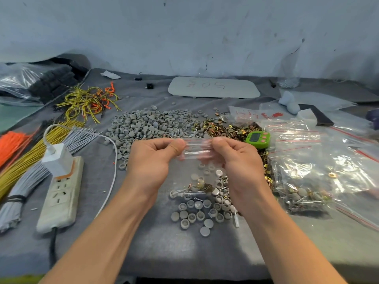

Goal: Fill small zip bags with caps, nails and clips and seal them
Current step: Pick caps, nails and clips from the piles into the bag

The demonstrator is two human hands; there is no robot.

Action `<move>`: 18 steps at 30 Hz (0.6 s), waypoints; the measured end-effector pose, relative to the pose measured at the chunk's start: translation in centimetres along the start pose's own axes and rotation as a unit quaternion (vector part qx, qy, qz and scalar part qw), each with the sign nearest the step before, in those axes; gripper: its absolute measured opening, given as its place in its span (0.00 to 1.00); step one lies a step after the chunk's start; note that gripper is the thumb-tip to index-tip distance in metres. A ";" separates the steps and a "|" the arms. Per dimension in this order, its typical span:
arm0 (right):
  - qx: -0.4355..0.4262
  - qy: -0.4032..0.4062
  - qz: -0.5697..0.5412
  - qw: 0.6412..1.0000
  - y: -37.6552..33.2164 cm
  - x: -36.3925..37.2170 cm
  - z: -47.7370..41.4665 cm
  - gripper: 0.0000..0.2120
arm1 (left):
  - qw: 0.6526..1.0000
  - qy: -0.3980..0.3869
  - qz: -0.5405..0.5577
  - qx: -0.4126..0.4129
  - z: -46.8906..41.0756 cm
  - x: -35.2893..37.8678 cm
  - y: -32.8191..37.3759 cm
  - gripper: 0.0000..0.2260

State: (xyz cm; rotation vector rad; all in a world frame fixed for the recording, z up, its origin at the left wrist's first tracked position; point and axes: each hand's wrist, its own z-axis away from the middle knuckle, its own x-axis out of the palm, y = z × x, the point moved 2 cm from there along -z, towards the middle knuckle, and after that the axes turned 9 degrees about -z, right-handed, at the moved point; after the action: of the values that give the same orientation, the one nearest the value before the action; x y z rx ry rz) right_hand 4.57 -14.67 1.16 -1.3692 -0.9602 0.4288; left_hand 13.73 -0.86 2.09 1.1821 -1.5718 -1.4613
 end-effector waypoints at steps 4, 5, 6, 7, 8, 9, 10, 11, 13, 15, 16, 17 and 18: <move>0.060 -0.129 0.103 0.984 0.3 -0.7 0.1 0.08 | 0.997 -0.012 0.079 -0.004 -0.2 -0.2 0.4 0.10; 0.089 -0.174 0.151 0.969 0.8 -0.7 0.4 0.10 | 0.994 -0.016 0.103 -0.008 -0.4 -0.3 0.4 0.09; 0.107 -0.194 0.188 0.957 1.4 -0.5 0.7 0.10 | 0.993 -0.022 0.118 -0.011 -0.4 -0.4 0.4 0.08; 0.107 -0.191 0.208 0.953 1.8 -0.4 1.0 0.08 | 0.992 -0.028 0.124 -0.017 -0.4 -0.3 0.4 0.08; 0.094 -0.176 0.213 0.957 2.1 -0.3 1.2 0.07 | 0.992 -0.040 0.120 -0.027 -0.3 -0.2 0.4 0.09; 0.079 -0.157 0.209 0.962 2.1 -0.3 1.3 0.09 | 0.992 -0.062 0.101 -0.041 -0.3 0.0 0.2 0.14; 0.068 -0.140 0.190 0.969 2.0 -0.5 1.4 0.10 | 0.992 -0.095 0.067 -0.055 -0.3 0.2 -0.1 0.19; 0.061 -0.119 0.159 0.978 1.8 -0.7 1.4 0.11 | 0.988 -0.141 0.021 -0.067 -0.2 0.4 -0.4 0.22; 0.049 -0.077 0.094 0.991 1.3 -1.3 1.3 0.15 | 0.966 -0.246 -0.061 -0.061 0.5 1.1 -0.6 0.14; 0.044 -0.043 0.063 0.996 0.7 -2.0 1.5 0.15 | 0.949 -0.294 -0.102 -0.048 1.0 1.8 -0.6 0.10; 0.043 -0.025 0.054 0.997 0.4 -2.4 1.7 0.14 | 0.950 -0.287 -0.116 -0.052 1.1 2.2 -0.6 0.12; 0.043 -0.004 0.050 0.998 0.1 -3.0 1.7 0.12 | 0.953 -0.267 -0.129 -0.057 1.1 2.7 -0.6 0.11; 0.043 0.018 0.053 0.998 -0.3 -3.7 1.7 0.10 | 0.959 -0.240 -0.136 -0.060 1.2 3.2 -0.5 0.10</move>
State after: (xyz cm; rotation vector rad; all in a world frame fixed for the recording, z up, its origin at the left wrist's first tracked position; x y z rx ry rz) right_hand 1.02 -16.43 0.06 -1.3494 -0.8333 0.5174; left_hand 11.53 -3.36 1.12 1.0513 -1.6414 -2.1182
